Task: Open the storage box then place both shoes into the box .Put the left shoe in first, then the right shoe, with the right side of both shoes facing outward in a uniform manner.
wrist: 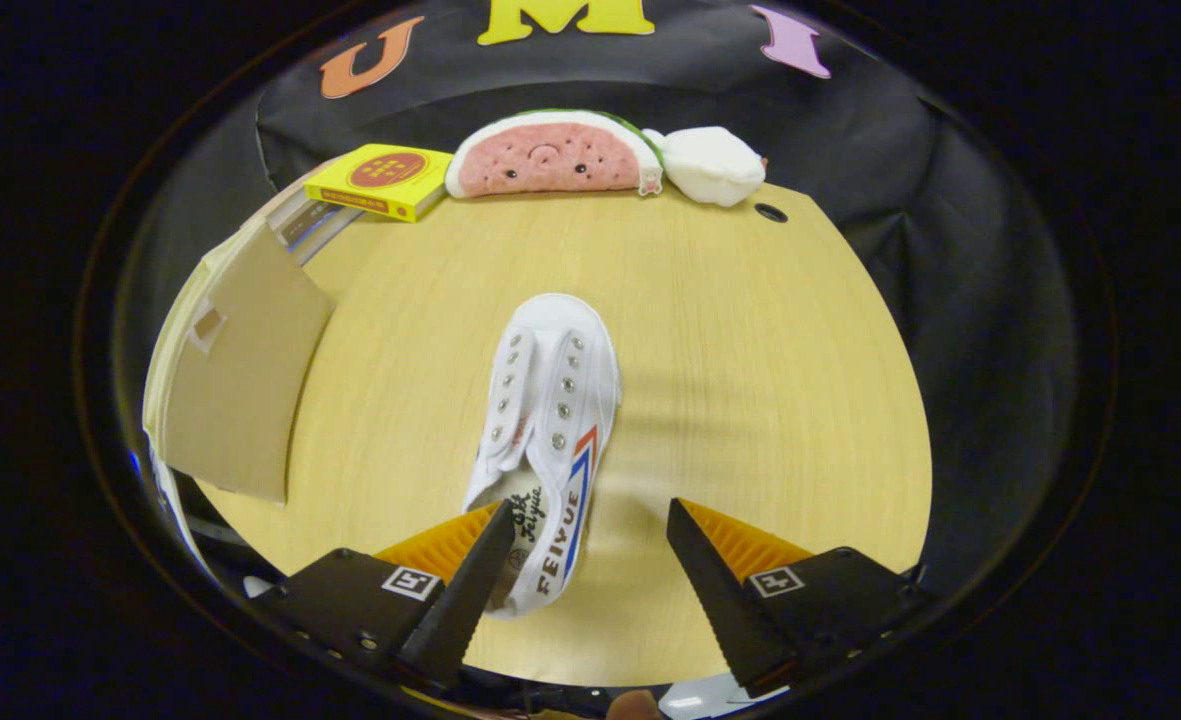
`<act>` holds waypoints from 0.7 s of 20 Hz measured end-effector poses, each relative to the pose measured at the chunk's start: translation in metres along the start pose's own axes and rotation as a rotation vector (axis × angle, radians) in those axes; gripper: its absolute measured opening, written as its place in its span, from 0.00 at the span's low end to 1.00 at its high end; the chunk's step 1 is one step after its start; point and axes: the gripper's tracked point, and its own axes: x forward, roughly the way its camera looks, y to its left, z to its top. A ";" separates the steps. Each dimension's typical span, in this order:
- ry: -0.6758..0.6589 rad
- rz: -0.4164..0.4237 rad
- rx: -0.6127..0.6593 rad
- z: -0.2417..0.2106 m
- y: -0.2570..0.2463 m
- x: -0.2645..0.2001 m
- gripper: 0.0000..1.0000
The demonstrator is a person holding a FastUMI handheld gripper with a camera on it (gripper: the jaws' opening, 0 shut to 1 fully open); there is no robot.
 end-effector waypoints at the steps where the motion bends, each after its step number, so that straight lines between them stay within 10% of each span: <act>1: 0.008 -0.004 0.015 0.002 0.000 0.004 0.96; 14: 0.088 0.056 0.151 0.004 0.007 0.035 0.00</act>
